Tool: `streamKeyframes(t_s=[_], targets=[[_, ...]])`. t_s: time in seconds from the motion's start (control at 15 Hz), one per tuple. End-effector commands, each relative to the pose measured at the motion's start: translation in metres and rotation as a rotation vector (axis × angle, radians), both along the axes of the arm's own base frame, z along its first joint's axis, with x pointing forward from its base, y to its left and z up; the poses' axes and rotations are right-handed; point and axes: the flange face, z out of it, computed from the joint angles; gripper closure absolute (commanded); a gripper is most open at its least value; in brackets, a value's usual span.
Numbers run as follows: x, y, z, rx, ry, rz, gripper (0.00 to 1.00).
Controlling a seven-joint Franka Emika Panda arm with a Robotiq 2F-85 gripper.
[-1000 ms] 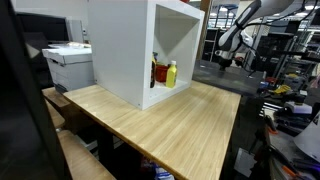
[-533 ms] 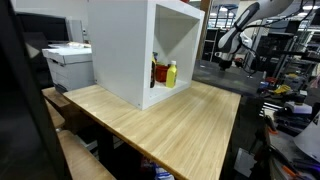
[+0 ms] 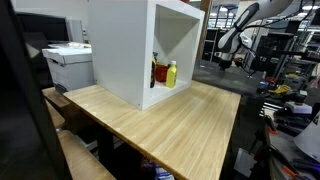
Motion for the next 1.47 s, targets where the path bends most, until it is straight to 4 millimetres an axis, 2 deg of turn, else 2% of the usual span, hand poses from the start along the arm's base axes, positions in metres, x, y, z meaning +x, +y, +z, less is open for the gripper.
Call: streamKeyframes(t_s=[0.0, 0.07, 0.13, 0.27, 0.33, 0.4, 0.47, 0.53, 0.67, 0.93, 1.0, 1.07, 1.4], targets=[[-0.0003, -0.0047, 0.0028, -0.043, 0.015, 0.004, 0.39], [0.0003, -0.0057, 0.0041, -0.051, 0.016, 0.005, 0.39], [0.0008, -0.0067, 0.0050, -0.057, 0.018, 0.006, 0.45], [0.0003, -0.0086, 0.0053, -0.069, 0.024, 0.011, 0.47], [-0.0004, -0.0090, 0.0050, -0.072, 0.028, 0.010, 0.54], [-0.0006, -0.0090, 0.0051, -0.076, 0.032, 0.011, 0.52], [-0.0010, -0.0092, 0.0052, -0.080, 0.037, 0.011, 0.55], [-0.0015, -0.0094, 0.0046, -0.082, 0.041, 0.010, 0.63], [-0.0013, -0.0085, 0.0049, -0.086, 0.048, 0.004, 0.69], [-0.0009, -0.0074, 0.0043, -0.094, 0.059, 0.005, 0.75], [-0.0007, -0.0070, 0.0042, -0.094, 0.060, 0.005, 0.86], [-0.0007, -0.0069, 0.0044, -0.095, 0.061, 0.005, 0.93], [-0.0013, -0.0087, 0.0060, -0.095, 0.068, 0.006, 0.93]])
